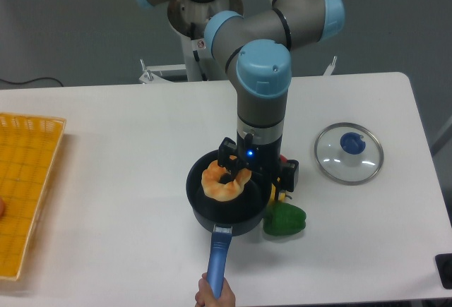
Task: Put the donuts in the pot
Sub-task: 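Open the gripper to release the donut into the saucepan, then raise the open gripper up away from the saucepan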
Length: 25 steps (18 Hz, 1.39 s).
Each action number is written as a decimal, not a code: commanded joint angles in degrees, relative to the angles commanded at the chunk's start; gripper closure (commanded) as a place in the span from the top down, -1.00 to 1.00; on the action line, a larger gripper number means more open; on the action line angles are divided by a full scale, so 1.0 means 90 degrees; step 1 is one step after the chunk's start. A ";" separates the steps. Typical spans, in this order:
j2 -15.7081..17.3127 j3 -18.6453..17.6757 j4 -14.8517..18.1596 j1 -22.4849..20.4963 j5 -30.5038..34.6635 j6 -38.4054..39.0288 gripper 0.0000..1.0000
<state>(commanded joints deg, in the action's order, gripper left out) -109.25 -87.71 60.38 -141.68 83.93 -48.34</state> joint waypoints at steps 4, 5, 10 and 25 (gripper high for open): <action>0.0010 -0.0039 0.0019 0.0088 0.0019 -0.0010 0.90; 0.0029 -0.0088 0.0010 0.0088 0.0058 -0.0010 0.90; 0.0185 -0.0274 0.0039 0.0117 0.0068 -0.0029 0.96; 0.0361 -0.0283 0.0107 -0.0214 0.0107 -0.0621 1.00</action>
<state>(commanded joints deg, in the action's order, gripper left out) -106.00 -90.26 61.35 -143.61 84.90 -53.93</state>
